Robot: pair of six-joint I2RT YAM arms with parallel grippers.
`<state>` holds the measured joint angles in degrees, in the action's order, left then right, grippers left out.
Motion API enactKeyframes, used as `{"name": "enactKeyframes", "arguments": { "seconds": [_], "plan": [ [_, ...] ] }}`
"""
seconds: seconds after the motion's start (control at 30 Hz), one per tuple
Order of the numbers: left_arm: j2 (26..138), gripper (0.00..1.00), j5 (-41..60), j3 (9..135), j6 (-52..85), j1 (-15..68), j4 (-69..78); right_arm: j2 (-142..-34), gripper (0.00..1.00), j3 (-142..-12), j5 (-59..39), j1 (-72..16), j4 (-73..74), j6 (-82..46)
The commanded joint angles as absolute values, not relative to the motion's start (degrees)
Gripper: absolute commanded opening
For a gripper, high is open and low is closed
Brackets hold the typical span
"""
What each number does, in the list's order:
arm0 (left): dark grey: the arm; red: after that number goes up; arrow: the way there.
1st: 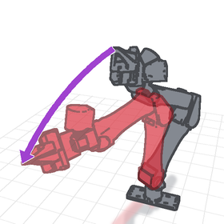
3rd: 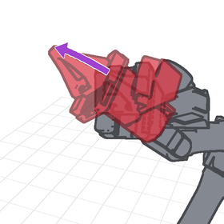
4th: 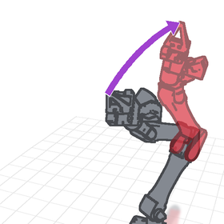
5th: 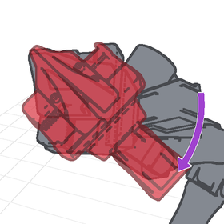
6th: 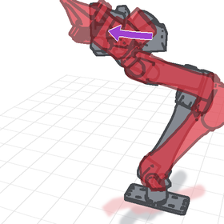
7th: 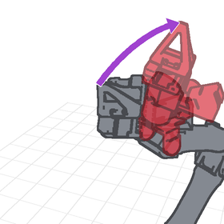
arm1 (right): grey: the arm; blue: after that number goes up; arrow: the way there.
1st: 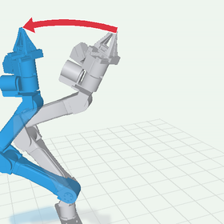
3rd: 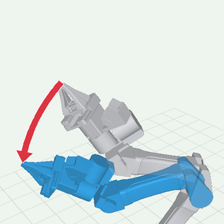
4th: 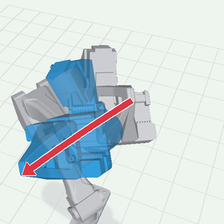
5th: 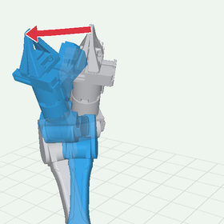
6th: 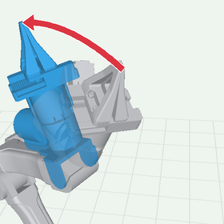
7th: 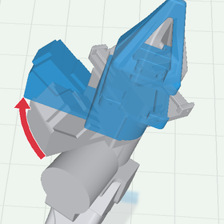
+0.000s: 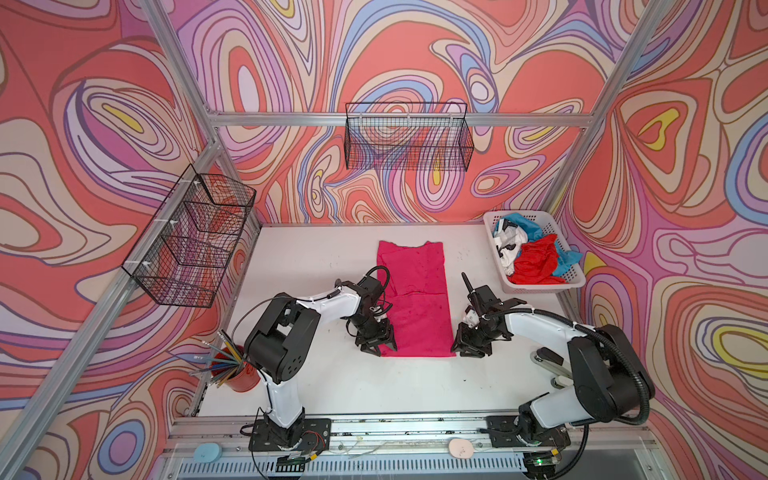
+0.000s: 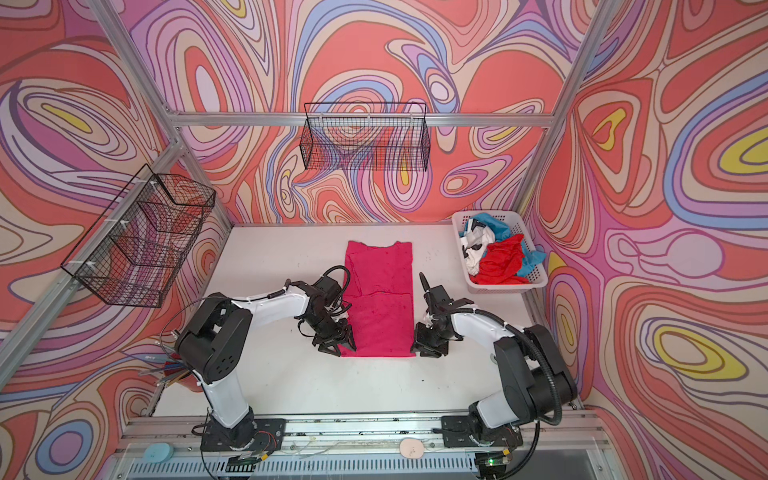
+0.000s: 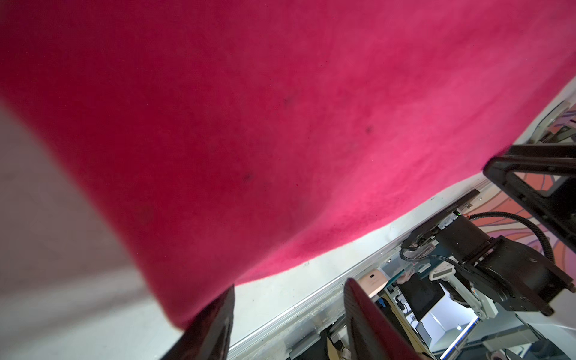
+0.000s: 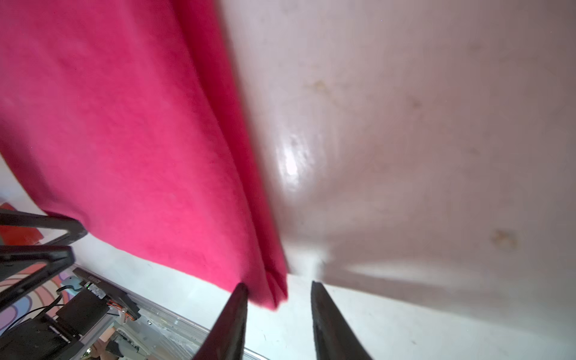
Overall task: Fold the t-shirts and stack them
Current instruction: 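Pull the folded shirt's near edge toward the robot with both grippers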
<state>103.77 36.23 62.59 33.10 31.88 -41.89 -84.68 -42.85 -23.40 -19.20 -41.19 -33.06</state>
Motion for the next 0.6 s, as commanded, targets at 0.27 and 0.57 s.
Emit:
{"name": "enactKeyframes", "arguments": {
  "seconds": [0.27,0.57],
  "plan": [
    [95.8,0.59,29.9,54.8,38.7,31.6,-36.8,-81.2,0.40,-39.4,-21.4,-19.1,-37.4,-34.3],
    [94.4,0.57,26.0,51.3,39.3,31.7,-33.9,-79.5,0.43,-37.1,-24.8,-19.4,-30.3,-36.5]
  ]
}}
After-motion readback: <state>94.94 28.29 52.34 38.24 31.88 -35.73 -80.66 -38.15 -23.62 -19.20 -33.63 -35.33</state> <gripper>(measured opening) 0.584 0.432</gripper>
